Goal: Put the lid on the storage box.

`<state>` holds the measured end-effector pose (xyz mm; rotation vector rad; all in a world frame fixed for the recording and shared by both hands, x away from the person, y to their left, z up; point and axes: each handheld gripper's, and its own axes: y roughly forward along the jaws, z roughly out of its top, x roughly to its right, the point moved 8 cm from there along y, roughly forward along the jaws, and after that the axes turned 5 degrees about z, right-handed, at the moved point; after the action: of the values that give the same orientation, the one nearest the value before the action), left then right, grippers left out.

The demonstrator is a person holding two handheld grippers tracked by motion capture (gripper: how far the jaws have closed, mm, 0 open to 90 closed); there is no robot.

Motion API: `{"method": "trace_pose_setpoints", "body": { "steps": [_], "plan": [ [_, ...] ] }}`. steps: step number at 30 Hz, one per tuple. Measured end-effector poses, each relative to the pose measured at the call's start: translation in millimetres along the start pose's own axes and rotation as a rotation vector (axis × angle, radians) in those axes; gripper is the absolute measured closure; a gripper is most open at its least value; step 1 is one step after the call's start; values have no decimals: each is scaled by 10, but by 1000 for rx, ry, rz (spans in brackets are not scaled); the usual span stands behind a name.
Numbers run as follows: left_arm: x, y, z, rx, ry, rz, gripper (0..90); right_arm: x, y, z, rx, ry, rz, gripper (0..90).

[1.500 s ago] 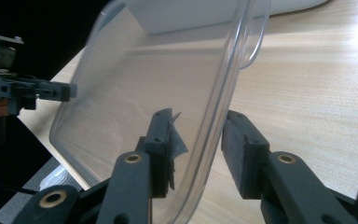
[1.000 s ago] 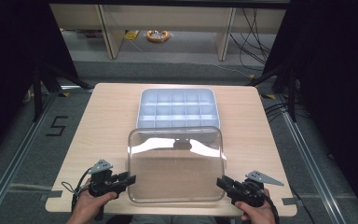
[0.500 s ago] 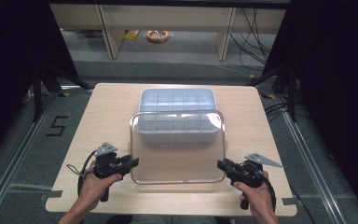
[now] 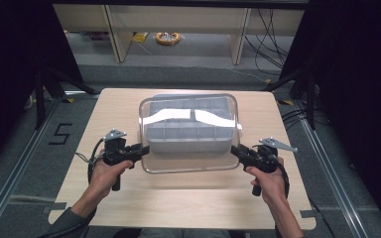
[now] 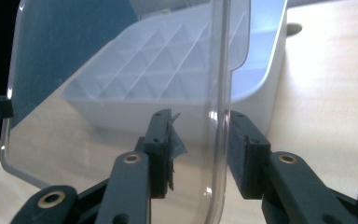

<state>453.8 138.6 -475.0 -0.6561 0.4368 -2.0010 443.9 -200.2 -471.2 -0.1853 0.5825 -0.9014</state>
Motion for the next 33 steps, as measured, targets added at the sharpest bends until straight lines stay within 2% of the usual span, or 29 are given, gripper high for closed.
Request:
{"method": "trace_pose_setpoints", "body": {
  "steps": [1,2,3,4,5,6,8,9,10,11,12,13,16,18,19,21,22,23,25,28,30,31,32,33],
  "plan": [
    [-7,23,49,7,-9,3,616,-13,12,31,-3,17,-1,644],
    [-8,43,86,9,-12,1,616,43,48,99,11,-19,-18,642],
    [-17,60,123,13,-14,6,616,36,64,139,8,0,-10,640],
    [-25,76,157,16,-21,4,616,54,92,181,14,-1,-8,638],
    [-31,85,181,17,-26,9,615,56,115,207,14,25,-25,637],
    [-41,101,210,22,-28,13,615,76,132,241,21,0,-12,636],
    [-62,126,271,31,-34,21,616,66,176,285,19,39,-26,635],
    [-71,137,295,33,-35,22,616,97,203,314,29,14,-29,635],
    [-81,146,317,32,-36,20,617,128,212,326,14,-7,-43,634],
    [-91,157,340,35,-40,27,617,75,226,336,17,61,-26,633],
    [-100,170,361,32,-43,25,618,120,255,363,27,21,-31,633],
    [-107,186,383,34,-52,31,618,139,272,381,28,15,-35,632],
    [-131,238,445,31,-54,33,615,143,322,430,30,35,-33,628],
    [-143,273,486,28,-65,39,614,156,353,473,33,47,-50,627],
    [-149,290,508,28,-66,39,612,174,363,492,33,28,-54,627],
    [-164,323,548,33,-72,42,610,197,386,536,37,23,-58,626],
    [-167,341,568,37,-79,43,610,169,397,546,33,59,-54,625],
    [-176,355,585,35,-81,45,609,175,410,563,30,68,-59,623],
    [-192,389,624,39,-95,46,607,219,452,599,32,50,-77,620],
    [-236,442,675,41,-112,65,605,238,517,639,37,69,-81,618],
    [-264,479,706,42,-121,75,603,265,562,653,28,64,-93,617],
    [-275,495,715,39,-119,79,602,254,580,656,22,85,-89,616],
    [-284,513,726,38,-121,79,601,303,613,671,33,48,-93,613],
    [-297,529,736,40,-125,87,600,318,637,670,29,50,-99,611]
  ]
}}
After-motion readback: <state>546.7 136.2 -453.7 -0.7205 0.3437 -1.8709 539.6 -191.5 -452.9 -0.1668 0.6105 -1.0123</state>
